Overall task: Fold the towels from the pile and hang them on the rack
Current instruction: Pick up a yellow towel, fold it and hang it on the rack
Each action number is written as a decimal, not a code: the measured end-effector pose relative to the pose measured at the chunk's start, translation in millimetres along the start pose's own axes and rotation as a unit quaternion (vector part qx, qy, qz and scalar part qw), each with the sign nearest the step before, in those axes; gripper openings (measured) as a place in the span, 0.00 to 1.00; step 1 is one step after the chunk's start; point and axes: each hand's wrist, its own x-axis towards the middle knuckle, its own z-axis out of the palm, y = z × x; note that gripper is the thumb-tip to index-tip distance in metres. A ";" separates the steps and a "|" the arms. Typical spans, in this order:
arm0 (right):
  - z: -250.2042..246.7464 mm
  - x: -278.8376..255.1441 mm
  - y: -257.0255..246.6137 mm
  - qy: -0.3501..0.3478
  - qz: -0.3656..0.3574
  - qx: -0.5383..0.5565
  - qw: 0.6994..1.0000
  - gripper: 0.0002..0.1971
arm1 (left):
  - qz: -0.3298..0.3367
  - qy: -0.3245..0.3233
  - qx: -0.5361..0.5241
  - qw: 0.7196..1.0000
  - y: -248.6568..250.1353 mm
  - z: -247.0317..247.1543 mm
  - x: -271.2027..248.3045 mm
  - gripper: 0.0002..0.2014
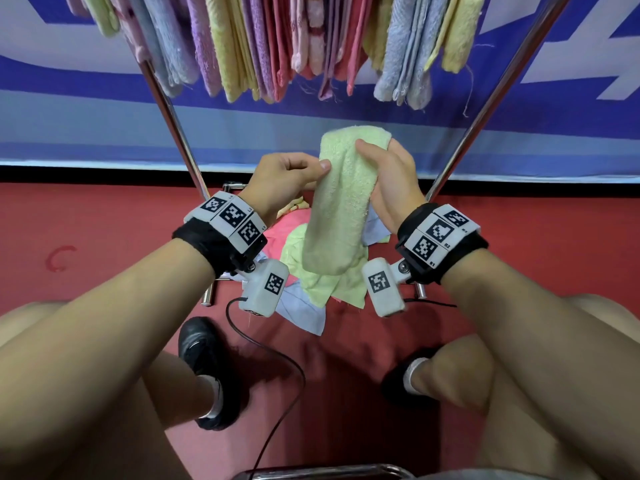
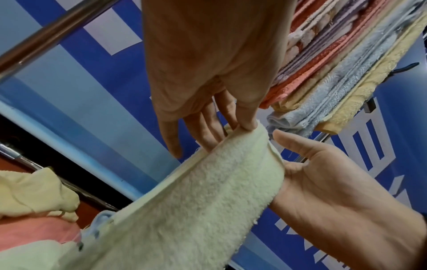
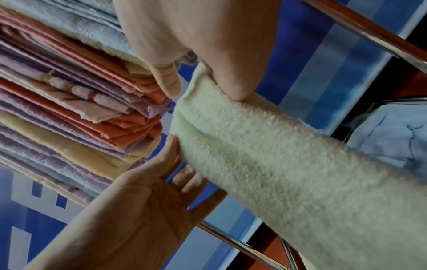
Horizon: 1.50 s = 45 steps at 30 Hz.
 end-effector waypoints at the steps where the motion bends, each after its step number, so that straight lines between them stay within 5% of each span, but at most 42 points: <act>1: 0.1 -0.5 -1.4 -0.002 0.002 0.004 1.000 0.14 | -0.009 -0.003 -0.002 1.000 0.5 -0.9 0.3 0.08; 7: -0.4 -1.7 -4.7 -0.017 0.004 0.005 1.000 0.17 | -0.086 -0.046 -0.018 0.995 5.0 -8.4 2.4 0.08; 15: 0.3 -2.4 -2.2 -0.051 0.008 0.006 0.999 0.20 | -0.013 0.048 0.012 0.999 -5.2 -6.6 7.4 0.08; 21: -1.2 -1.0 -2.6 -0.057 0.013 0.003 0.998 0.22 | -0.038 -0.019 -0.091 0.995 2.4 -7.8 4.7 0.09; 25: -0.7 -1.6 -3.0 -0.062 0.017 0.019 0.998 0.24 | -0.040 -0.035 -0.055 0.997 3.7 -4.4 1.7 0.09; 33: -1.1 -2.0 -6.4 -0.049 0.018 -0.035 0.998 0.20 | -0.005 0.072 -0.074 0.995 -3.3 -7.6 6.6 0.09; 40: 4.3 -6.7 15.4 -0.040 0.026 -0.053 0.997 0.27 | 0.063 0.124 -0.028 0.990 -14.5 -5.9 7.0 0.05; 45: 2.9 4.6 14.1 -0.003 -0.021 -0.051 0.998 0.23 | -0.082 0.034 -0.127 0.988 -13.4 9.6 2.6 0.08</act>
